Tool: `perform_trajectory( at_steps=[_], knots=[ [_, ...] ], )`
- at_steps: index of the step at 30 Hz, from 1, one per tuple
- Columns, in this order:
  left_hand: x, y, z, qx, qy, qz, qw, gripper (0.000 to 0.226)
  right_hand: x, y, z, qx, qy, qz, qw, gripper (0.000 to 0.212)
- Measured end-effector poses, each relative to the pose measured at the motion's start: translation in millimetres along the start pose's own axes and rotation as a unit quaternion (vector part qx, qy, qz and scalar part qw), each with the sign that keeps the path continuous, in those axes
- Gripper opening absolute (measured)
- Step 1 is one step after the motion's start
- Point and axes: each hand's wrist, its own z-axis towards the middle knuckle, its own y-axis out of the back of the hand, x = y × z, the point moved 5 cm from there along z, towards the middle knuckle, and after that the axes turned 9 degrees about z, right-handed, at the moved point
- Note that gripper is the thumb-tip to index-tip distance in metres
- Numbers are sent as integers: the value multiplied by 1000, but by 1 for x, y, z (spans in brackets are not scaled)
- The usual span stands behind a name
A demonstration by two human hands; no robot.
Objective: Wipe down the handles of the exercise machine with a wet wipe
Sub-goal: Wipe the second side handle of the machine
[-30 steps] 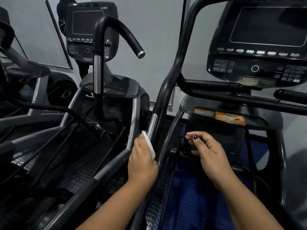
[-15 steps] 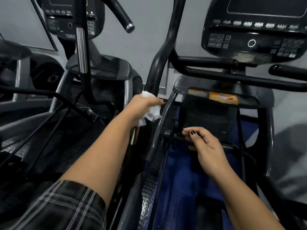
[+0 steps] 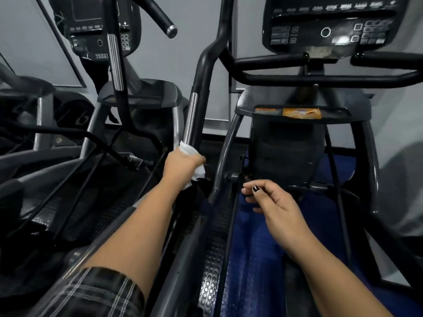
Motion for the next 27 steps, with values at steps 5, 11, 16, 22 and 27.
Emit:
perform_trajectory(
  at_steps=[5,11,16,22,27],
  knots=[
    [19,-2,-31,-132,-84,154,976,45,-32,27,-67,-15,18,7,1000,24],
    [37,-14,-62,-236,-116,381,887,62,-52,56,-126,-59,5,22,998,26],
    [17,-13,-52,-272,-112,403,867,78,-58,64,-135,-65,3,23,998,26],
    [-42,-12,-5,-279,-122,406,861,53,-65,58,-111,-55,-8,21,998,26],
    [-85,-10,24,-274,-117,365,882,41,-67,54,-80,-45,-12,28,998,27]
  ],
)
